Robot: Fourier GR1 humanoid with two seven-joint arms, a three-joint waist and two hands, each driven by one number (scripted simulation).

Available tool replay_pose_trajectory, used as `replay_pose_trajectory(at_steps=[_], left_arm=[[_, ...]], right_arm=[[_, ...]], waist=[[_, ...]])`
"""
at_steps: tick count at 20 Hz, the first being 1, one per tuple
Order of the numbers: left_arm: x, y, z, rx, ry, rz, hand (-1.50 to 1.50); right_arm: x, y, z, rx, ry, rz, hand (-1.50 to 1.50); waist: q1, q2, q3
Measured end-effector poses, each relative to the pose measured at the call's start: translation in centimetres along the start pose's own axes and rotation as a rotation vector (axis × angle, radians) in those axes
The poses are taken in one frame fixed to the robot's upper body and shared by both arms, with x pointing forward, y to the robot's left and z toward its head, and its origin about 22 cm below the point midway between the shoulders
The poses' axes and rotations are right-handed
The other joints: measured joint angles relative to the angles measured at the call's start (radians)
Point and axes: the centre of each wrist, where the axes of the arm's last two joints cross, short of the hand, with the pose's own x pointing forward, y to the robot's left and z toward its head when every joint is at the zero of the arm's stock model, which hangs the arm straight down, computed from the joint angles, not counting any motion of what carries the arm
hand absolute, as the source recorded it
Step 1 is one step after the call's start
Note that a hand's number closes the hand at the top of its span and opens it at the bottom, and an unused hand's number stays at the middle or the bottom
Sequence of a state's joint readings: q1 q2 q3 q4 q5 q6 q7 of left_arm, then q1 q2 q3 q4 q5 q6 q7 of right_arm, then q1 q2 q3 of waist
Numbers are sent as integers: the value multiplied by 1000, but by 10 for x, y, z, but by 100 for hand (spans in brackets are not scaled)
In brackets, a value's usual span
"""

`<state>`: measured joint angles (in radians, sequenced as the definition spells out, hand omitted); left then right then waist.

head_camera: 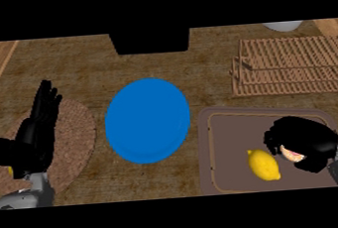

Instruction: Pick the cupcake from the tray and place it in the tiered shelf

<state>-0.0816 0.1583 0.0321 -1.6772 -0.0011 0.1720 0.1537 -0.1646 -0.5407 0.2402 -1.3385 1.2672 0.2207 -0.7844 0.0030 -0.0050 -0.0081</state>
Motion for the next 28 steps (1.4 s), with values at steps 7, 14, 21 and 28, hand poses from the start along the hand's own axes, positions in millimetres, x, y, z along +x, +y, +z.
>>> replay_pose_trajectory(at_steps=[7,14,21,28], left_arm=[[3,6,0,13,11,-2,0],[5,13,2,41,12,-8,0],[-1,11,9,30,11,-12,0],[-3,14,9,33,19,-6,0]], right_arm=[[4,13,1,-93,205,-71,150],[21,28,1,-204,679,-386,150],[73,-11,4,-389,778,-585,150],[102,-78,42,-744,834,-715,150]], waist=[[-17,-7,-7],[-41,-13,-11],[-30,-6,3],[-28,-4,6]])
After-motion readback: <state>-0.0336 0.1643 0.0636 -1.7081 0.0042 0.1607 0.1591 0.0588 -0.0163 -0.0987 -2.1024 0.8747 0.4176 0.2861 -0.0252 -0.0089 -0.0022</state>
